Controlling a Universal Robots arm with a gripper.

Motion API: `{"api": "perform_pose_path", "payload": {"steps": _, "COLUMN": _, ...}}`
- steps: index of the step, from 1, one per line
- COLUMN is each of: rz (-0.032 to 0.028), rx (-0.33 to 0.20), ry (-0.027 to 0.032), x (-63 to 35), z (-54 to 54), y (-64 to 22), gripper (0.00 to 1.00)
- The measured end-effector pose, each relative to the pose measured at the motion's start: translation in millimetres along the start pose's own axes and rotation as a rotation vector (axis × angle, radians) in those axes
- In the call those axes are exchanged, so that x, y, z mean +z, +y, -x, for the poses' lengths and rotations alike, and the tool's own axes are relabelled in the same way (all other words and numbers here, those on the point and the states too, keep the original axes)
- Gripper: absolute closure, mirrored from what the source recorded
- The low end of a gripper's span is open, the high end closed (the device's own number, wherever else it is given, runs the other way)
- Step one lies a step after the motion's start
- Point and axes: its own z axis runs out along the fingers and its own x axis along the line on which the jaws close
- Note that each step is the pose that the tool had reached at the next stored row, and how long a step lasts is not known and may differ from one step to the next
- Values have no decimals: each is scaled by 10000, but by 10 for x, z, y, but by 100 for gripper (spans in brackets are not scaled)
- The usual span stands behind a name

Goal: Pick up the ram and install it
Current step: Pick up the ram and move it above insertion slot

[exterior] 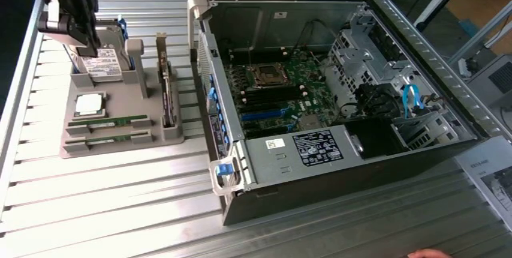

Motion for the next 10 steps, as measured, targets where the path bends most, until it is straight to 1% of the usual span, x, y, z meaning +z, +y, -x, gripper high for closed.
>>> {"api": "perform_pose_path", "payload": {"steps": 10, "rz": 0, "rx": 0, "ry": 0, "x": 123, "z": -3, "y": -5, "gripper": 76}}
